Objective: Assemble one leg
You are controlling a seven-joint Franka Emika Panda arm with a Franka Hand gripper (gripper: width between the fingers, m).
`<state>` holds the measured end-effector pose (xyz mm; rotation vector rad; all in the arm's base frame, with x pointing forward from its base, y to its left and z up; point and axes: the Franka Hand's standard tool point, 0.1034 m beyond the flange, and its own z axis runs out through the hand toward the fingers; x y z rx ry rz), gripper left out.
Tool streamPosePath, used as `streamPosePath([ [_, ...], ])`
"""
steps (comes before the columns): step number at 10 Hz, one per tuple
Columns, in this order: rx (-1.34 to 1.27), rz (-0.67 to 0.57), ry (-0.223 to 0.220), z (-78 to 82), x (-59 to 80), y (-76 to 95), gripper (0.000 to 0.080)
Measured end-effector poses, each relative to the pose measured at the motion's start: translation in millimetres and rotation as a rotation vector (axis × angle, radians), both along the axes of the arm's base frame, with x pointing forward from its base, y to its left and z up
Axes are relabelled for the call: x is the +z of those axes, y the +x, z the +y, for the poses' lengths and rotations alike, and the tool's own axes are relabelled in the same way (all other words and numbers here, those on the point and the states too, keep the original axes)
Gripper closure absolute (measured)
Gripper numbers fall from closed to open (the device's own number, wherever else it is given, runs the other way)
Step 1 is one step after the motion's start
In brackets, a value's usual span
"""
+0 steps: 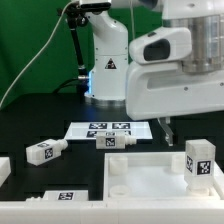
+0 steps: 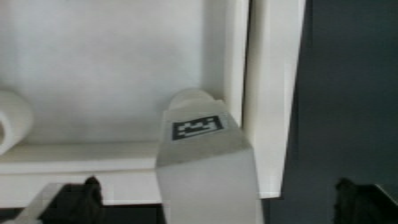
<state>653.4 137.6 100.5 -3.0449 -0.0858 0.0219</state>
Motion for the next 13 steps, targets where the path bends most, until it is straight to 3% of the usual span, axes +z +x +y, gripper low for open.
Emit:
streamPosePath([
  [5, 0.042, -0.006, 0.005, -3.4, -2.5, 0.3, 0.0151],
  [7, 0.084, -0.009, 0.007, -6.0, -3.3, 0.5, 0.0393],
  [8, 0.086, -0.01, 0.007, -5.2, -3.3, 0.4, 0.0393],
  [9, 0.086, -0.01, 0.007, -5.3, -3.3, 0.4, 0.0523],
  [13, 0.052, -0.006, 0.007, -5.0, -3.3, 0.3, 0.0522],
])
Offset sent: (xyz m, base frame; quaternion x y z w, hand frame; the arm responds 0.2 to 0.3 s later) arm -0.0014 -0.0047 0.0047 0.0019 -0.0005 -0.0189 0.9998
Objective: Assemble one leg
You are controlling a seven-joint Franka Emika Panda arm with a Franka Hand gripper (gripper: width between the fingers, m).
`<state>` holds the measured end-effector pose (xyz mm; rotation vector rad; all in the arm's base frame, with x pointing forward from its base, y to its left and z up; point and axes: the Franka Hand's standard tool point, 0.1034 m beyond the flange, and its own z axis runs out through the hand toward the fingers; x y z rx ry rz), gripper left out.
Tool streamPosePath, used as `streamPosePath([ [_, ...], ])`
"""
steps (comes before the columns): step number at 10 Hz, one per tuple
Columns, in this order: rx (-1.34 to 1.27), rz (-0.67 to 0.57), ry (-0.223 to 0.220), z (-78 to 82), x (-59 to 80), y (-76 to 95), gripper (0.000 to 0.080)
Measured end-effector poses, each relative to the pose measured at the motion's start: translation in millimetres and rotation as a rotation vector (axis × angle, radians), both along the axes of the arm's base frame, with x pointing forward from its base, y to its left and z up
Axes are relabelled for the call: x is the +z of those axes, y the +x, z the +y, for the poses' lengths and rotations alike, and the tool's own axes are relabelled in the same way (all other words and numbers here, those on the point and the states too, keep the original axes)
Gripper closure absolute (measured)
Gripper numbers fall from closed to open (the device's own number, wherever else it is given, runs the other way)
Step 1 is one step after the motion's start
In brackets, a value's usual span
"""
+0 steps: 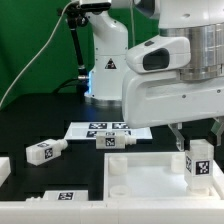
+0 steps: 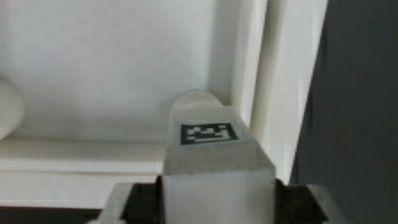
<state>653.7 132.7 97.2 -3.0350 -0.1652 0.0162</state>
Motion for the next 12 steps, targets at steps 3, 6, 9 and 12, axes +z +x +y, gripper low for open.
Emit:
streamPosePath([
  [3, -0.289, 0.045, 0.058, -2.3, -0.6, 0.7, 0.0522],
  [6, -0.626, 0.045, 0.099, 3.0, -0.9, 0.3, 0.0521],
  [9, -0.952, 0.095, 0.102, 11.3, -1.7, -1.4, 0.0521],
  [12, -1.124, 0.126, 0.105, 12.9, -1.3, -0.4, 0.0521],
])
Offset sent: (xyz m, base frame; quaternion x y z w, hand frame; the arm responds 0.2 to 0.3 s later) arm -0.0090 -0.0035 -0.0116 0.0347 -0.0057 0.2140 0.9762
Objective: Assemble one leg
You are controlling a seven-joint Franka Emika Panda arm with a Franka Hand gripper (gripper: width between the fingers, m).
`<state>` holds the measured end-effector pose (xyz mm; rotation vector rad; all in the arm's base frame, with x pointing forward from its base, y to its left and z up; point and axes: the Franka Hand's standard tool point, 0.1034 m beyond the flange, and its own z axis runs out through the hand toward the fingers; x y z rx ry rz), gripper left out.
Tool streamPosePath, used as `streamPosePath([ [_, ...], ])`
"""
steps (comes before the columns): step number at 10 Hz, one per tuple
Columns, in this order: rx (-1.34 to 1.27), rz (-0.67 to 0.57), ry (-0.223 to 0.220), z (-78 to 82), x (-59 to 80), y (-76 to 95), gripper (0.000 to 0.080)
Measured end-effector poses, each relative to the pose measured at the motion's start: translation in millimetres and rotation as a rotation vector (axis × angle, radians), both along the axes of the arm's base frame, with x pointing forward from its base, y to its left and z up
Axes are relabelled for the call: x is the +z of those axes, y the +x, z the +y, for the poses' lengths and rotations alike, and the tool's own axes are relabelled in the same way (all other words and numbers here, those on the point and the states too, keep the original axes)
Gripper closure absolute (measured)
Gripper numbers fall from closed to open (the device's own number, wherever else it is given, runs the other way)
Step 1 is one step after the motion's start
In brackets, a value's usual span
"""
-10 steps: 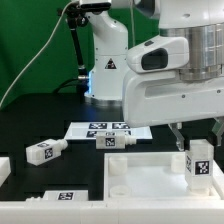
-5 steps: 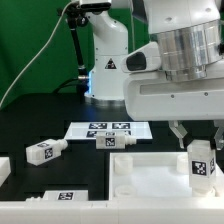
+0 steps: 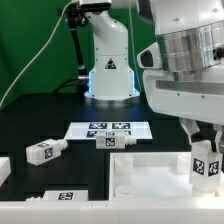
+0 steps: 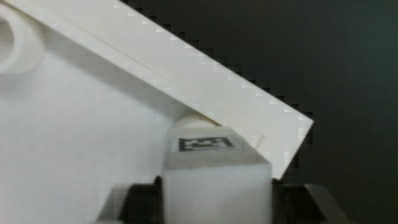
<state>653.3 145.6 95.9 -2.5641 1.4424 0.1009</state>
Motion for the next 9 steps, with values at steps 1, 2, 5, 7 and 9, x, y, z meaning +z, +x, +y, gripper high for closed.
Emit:
streamPosePath([
  [1, 0.002, -0.001, 0.0, 0.1, 0.0, 0.0, 0.0519],
  [2, 0.043, -0.007, -0.002, -0.1, -0.2, -0.3, 0.0519],
  [5, 0.273, -0.058, -0.011, -1.5, 0.5, 0.8, 0.0198],
  [7, 0.43, -0.089, -0.018, -1.8, -0.2, 0.5, 0.0152],
  [9, 0.615, -0.124, -0.043, -1.8, -1.0, 0.4, 0.0151],
])
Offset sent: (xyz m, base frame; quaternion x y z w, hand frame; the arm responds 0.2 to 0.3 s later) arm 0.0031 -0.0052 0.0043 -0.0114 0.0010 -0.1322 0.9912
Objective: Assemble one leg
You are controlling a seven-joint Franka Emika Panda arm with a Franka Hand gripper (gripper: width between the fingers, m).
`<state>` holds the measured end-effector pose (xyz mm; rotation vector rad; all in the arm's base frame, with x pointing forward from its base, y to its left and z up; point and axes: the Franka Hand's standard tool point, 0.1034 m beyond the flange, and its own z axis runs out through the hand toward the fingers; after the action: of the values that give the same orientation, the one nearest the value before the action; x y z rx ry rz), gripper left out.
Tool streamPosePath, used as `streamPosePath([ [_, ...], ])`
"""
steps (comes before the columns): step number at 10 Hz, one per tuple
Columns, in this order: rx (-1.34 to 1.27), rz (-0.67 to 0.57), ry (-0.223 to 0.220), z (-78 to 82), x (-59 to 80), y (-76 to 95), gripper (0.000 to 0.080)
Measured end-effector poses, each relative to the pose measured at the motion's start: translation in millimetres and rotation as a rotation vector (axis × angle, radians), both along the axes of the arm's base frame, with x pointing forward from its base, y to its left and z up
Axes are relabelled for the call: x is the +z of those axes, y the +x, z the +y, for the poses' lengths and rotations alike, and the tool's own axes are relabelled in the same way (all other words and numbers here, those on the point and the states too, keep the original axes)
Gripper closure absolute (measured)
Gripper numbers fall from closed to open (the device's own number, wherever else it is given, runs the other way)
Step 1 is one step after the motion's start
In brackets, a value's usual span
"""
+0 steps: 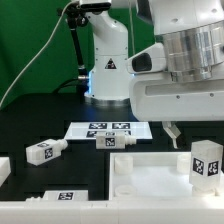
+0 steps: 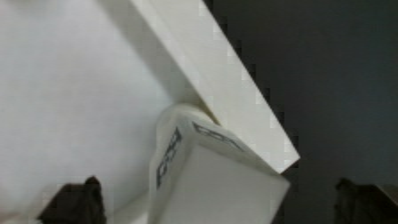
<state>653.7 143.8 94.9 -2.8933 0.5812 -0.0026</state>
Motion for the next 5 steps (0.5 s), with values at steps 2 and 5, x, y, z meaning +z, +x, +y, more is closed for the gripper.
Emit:
streamPosePath([
  [2, 0.297, -0.066, -0.11, 8.5, -2.2, -0.6, 0.0151],
  [5, 0.588, -0.104, -0.146, 10.6, -2.3, 0.6, 0.0151],
])
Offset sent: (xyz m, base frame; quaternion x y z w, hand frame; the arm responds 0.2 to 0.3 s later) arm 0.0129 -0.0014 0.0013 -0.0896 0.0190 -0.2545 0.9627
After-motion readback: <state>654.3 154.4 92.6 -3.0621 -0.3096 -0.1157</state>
